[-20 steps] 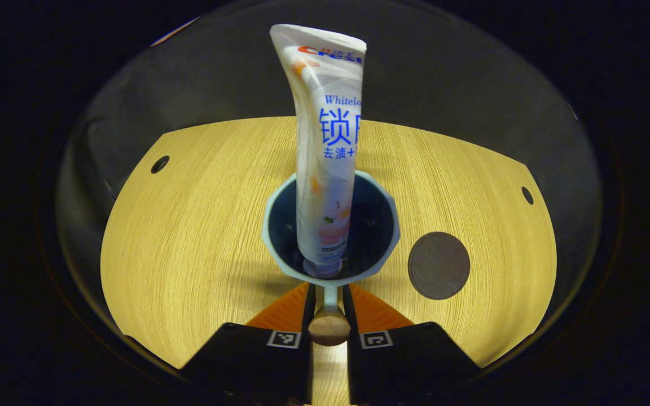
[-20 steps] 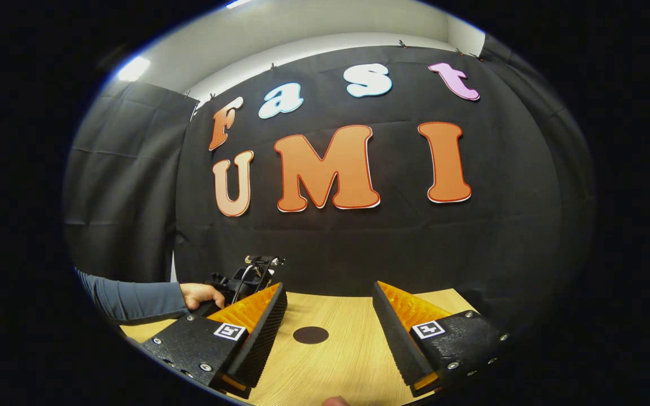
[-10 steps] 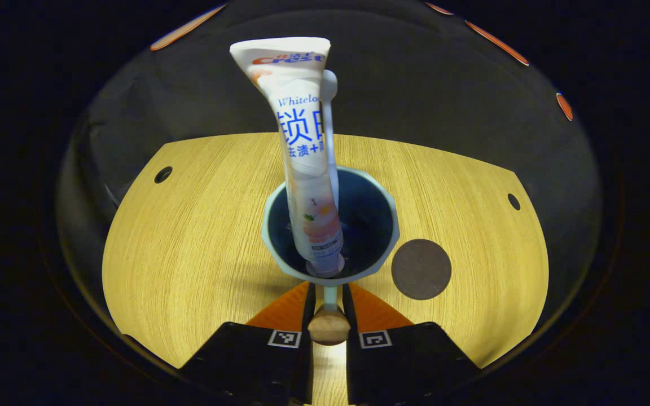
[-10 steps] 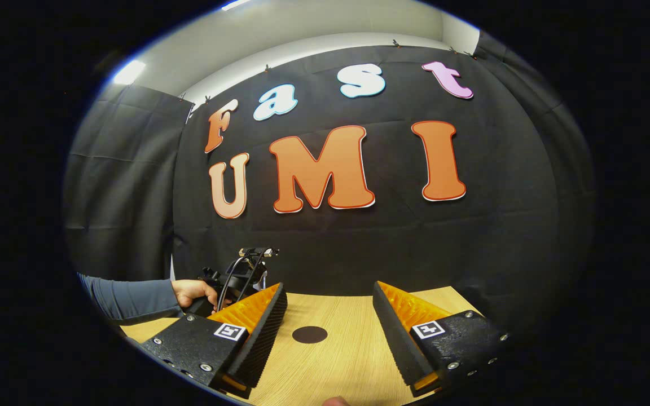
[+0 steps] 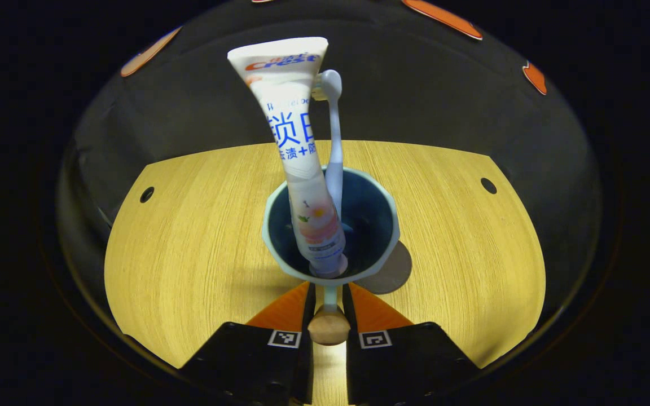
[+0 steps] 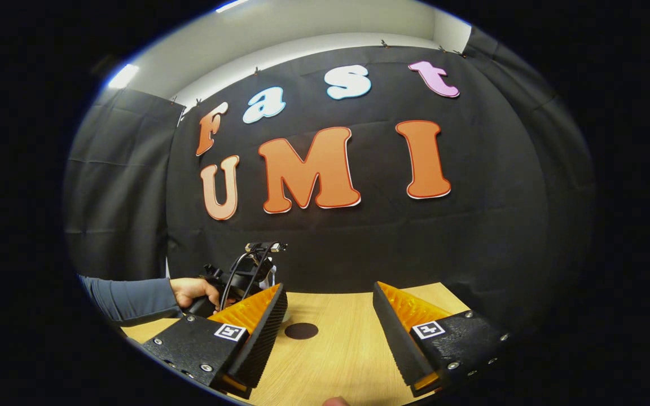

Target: Put the toothbrush and toothpaste on the desktop into the cup, then pick up the cup and place it on the coaster on the desktop.

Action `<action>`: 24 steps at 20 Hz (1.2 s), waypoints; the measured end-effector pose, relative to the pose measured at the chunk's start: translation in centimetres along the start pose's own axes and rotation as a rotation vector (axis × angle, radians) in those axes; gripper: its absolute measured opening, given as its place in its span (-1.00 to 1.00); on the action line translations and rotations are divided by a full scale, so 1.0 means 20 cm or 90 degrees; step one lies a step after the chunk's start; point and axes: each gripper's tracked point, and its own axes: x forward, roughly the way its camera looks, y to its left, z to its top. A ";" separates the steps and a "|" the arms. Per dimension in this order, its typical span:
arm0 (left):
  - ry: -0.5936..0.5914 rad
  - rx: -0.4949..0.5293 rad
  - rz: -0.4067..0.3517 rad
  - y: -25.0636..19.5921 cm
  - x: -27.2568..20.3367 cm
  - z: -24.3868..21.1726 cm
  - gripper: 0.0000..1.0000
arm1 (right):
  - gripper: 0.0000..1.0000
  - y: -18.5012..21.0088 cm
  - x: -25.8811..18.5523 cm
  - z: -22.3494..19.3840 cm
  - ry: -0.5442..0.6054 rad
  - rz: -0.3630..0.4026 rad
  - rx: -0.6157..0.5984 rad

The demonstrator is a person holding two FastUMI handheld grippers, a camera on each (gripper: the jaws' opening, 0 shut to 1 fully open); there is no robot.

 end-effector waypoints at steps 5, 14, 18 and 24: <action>0.007 0.029 -0.013 -0.05 0.05 -0.04 -0.54 | 0.83 -0.09 -0.04 -0.02 0.007 -0.023 0.000; 0.045 0.044 -0.015 -0.03 0.12 -0.10 -0.54 | 0.84 -0.15 -0.04 -0.09 0.029 -0.039 -0.017; 0.051 0.050 -0.016 -0.03 0.12 -0.11 -0.54 | 0.83 -0.14 -0.02 -0.12 0.039 -0.037 -0.006; 0.012 0.064 -0.047 -0.02 0.03 -0.08 0.24 | 0.84 -0.11 0.00 -0.13 0.051 -0.038 -0.004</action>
